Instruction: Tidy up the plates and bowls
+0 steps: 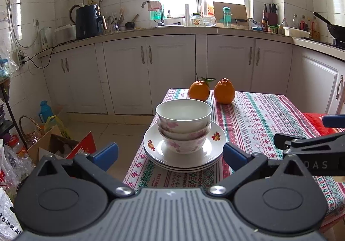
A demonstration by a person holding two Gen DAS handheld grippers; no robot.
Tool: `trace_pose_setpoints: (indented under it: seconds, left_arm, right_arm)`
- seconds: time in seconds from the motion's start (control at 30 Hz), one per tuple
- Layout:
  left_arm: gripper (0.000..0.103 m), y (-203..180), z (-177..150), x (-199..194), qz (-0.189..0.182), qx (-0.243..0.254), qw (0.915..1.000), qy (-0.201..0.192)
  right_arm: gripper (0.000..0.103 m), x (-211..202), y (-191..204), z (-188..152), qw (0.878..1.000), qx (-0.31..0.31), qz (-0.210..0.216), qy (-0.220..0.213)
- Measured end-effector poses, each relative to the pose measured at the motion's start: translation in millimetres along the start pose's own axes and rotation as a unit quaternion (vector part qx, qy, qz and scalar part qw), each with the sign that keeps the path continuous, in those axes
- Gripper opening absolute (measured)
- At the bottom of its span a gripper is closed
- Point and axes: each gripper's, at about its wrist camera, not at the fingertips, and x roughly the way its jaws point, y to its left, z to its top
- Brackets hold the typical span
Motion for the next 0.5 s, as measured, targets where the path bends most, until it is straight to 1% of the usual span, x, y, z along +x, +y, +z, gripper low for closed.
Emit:
trace_pose_setpoints:
  seconds: [0.2,0.5]
  left_arm:
    - [0.102,-0.2,0.1,-0.2,0.01,-0.004,0.9999,0.004]
    - [0.102,-2.0,1.0,-1.3,0.015,-0.001,0.9999,0.003]
  right_arm:
    - [0.103,1.1,2.1,-0.9,1.0,0.001,-0.002,0.003]
    - [0.103,0.6,2.1,-0.9,1.0,0.001,-0.005,0.001]
